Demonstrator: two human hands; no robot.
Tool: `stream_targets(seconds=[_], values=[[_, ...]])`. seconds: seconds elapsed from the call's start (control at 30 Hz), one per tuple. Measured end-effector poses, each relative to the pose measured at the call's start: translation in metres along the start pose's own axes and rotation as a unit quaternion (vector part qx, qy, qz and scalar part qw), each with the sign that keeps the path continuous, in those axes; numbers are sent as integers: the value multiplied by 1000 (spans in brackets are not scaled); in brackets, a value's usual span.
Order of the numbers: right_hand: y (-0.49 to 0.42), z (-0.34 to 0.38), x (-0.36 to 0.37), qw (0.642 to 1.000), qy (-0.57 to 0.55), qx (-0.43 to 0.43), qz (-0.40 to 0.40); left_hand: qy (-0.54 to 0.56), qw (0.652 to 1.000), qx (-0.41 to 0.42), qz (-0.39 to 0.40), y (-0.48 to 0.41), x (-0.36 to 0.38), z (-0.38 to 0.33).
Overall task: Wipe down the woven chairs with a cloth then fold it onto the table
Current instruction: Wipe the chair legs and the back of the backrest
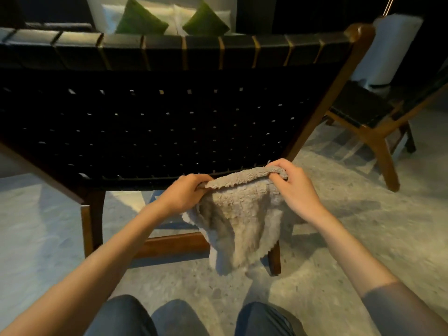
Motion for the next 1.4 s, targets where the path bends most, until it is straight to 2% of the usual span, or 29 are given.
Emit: stream_targets(seconds=[0.07,0.17,0.23,0.27,0.37,0.47,0.53,0.63,0.73,0.83,0.9,0.97,1.07,1.13,1.2,1.3,1.33,1.4], values=[[-2,6,-5,999,38,-15,-19,-14,1000,-6,-20,6,-13,6],[-6,13,-12,986,160,-33,-40,-58,998,-8,-28,14,-29,16],[-6,13,-11,982,182,-25,-46,-42,998,-41,-35,20,-37,25],[-6,13,-10,987,152,-18,-48,-17,997,-61,-48,23,-41,30],[-5,12,-7,997,-28,44,-63,107,983,-102,-107,33,-49,42],[-5,5,7,991,-76,97,-56,260,942,-167,-129,44,-44,51],[-5,-3,25,983,-95,155,-11,356,897,-230,-125,49,-34,55],[-1,-19,47,934,-153,300,118,431,838,-315,-110,58,-20,57],[10,-27,59,888,-178,370,206,486,792,-366,-53,73,-11,56],[24,-35,72,841,-262,416,224,552,735,-394,7,93,-5,71],[30,-40,81,827,-304,410,233,587,718,-375,14,99,-1,80],[36,-45,90,844,-278,377,263,582,730,-358,25,102,4,87],[41,-47,99,869,-254,329,268,454,825,-331,63,111,8,101],[40,-48,103,908,-203,280,236,394,860,-318,65,114,10,109],[38,-48,104,945,-137,219,200,359,884,-297,39,115,10,113],[36,-45,103,972,-75,148,167,234,944,-229,-32,112,5,123],[35,-43,102,976,-67,133,159,207,955,-207,-54,112,3,126],[34,-40,100,982,-65,114,137,216,954,-187,-87,113,1,128]])
Point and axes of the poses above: each hand's wrist, its own y-axis away from the middle knuckle, its own x-axis out of the palm, z = x × y, the point moved 2 cm from there along -y, towards the middle knuckle, and after that the axes turned 12 degrees about y, right-handed, at the moved point
